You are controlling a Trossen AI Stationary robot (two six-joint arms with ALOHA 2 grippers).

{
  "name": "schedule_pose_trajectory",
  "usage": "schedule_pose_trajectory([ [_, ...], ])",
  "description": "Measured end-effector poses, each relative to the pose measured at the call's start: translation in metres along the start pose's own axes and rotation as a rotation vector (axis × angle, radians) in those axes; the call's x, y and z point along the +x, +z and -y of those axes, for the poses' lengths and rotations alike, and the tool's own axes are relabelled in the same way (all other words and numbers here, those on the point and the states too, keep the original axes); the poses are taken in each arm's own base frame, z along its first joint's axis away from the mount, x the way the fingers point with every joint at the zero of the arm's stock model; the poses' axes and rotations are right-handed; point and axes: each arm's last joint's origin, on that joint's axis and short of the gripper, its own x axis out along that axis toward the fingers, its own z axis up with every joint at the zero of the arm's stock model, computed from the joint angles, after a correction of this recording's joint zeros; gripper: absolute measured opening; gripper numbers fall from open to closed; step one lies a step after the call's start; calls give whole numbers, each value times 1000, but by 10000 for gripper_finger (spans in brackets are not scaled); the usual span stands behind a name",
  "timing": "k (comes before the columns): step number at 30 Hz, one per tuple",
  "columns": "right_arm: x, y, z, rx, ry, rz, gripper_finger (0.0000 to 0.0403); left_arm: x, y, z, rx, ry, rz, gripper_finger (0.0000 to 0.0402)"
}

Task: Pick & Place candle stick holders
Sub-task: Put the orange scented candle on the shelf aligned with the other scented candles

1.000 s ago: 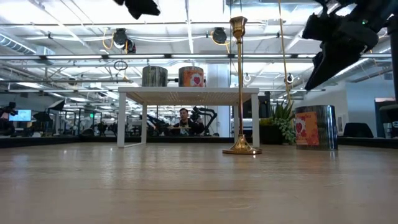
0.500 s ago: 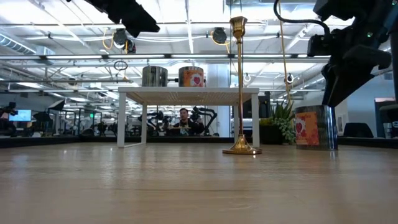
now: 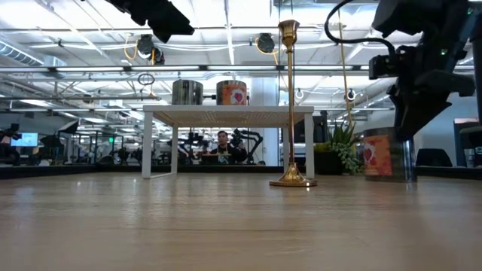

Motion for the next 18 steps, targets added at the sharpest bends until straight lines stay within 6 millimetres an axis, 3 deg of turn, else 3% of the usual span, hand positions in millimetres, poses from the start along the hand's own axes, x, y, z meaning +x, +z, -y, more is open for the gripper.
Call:
schedule_pose_trajectory([
  [9, 1, 1, 0, 2, 1, -1, 10, 0, 0, 0, 1, 0, -1, 134],
  [18, 0, 7, -6, 46, 120, 41, 4, 0, 0, 0, -23, 0, -2, 134],
])
